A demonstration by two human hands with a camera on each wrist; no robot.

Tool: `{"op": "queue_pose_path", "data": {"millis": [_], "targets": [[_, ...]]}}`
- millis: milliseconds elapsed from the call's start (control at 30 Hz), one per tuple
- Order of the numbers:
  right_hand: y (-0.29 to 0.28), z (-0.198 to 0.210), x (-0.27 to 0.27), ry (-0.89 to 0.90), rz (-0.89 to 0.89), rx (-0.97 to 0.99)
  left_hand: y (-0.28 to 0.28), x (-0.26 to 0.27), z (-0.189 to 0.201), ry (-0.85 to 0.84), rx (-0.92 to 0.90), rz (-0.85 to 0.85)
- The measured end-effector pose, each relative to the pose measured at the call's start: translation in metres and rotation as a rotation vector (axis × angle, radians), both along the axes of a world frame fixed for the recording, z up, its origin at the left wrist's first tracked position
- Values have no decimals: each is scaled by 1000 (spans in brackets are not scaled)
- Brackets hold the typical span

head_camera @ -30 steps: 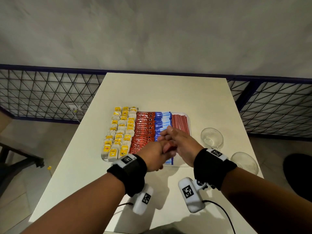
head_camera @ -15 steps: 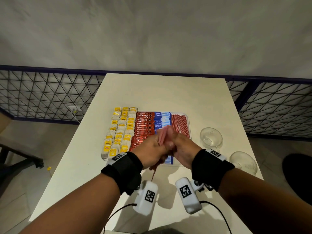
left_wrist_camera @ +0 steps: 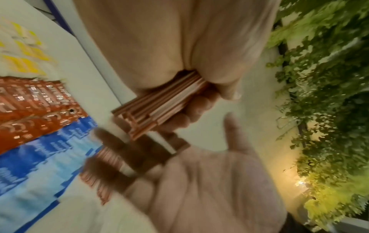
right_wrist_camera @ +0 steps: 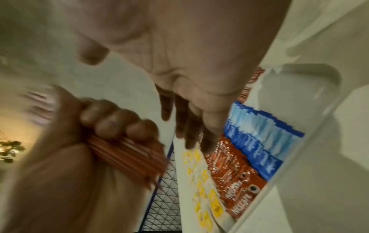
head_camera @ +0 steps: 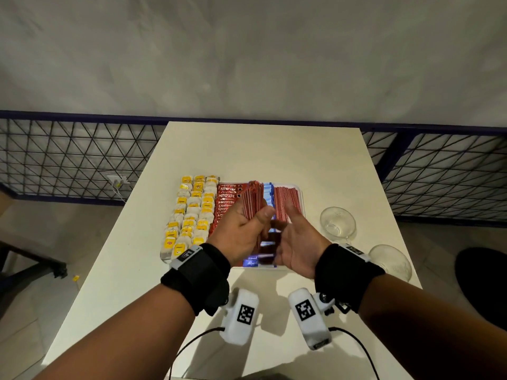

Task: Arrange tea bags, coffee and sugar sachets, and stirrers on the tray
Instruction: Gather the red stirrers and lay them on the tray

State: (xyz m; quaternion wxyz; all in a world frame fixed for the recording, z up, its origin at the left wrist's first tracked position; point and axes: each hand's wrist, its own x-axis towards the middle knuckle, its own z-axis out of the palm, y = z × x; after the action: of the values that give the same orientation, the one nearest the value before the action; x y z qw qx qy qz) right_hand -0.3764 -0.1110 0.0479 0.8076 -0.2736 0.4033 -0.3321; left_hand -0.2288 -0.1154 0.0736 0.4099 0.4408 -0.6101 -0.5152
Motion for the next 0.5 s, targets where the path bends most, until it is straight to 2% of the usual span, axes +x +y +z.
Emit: {"op": "queue_pose_path", "data": {"millis": [100, 167, 233, 300, 367, 500], "targets": [[-4, 2, 0, -31, -57, -195, 6, 2, -5, 36, 213, -181], [-1, 8, 4, 1, -14, -207, 11, -4, -10, -49, 292, -279], [2, 10, 4, 79, 37, -188, 13, -10, -11, -121, 352, -315], [3, 5, -3, 133, 41, -172, 14, -9, -15, -56, 411, -356], [4, -3, -7, 162, 1, -165, 16, -10, -20, -24, 465, -387], [2, -16, -12, 264, -105, -218, 24, -20, -23, -145, 523, -374]]}}
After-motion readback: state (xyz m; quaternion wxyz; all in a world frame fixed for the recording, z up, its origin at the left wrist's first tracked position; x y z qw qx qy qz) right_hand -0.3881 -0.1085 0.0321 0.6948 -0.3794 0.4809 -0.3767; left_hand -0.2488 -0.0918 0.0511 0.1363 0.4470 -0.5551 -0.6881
